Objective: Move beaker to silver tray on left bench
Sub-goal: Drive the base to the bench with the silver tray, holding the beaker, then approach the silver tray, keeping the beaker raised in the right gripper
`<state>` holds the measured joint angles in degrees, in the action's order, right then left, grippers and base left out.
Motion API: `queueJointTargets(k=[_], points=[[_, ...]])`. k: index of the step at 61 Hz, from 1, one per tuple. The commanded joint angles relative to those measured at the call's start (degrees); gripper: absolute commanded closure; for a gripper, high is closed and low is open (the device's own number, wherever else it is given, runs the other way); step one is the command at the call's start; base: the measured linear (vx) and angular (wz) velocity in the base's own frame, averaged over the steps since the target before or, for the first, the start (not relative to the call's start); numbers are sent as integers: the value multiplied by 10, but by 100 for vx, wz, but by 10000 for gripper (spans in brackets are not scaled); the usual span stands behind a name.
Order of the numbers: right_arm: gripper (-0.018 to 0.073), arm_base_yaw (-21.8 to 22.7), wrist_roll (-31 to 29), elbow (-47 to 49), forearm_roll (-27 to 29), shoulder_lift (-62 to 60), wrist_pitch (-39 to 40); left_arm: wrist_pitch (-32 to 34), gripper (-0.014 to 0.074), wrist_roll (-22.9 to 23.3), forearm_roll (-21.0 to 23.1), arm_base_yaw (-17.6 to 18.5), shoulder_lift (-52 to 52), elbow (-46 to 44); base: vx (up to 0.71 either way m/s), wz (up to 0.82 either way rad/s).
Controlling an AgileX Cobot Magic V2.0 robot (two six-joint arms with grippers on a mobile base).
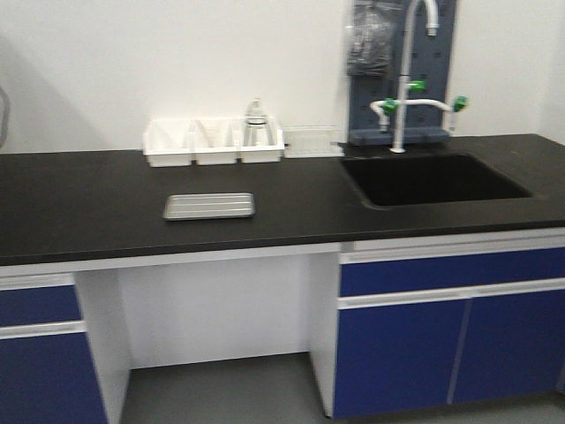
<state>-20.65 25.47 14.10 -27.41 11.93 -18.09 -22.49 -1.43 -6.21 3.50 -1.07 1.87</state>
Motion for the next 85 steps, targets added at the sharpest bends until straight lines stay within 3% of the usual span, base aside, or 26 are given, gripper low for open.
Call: queueJointTargets(k=[1, 38, 85], points=[[571, 4, -3, 18, -13, 5, 42, 47, 595, 1, 1, 2, -4, 11, 12, 51], [571, 4, -3, 18, -13, 5, 41, 47, 595, 1, 1, 2, -4, 11, 20, 33], [571, 4, -3, 18, -13, 5, 42, 47, 595, 1, 1, 2, -4, 11, 39, -11]])
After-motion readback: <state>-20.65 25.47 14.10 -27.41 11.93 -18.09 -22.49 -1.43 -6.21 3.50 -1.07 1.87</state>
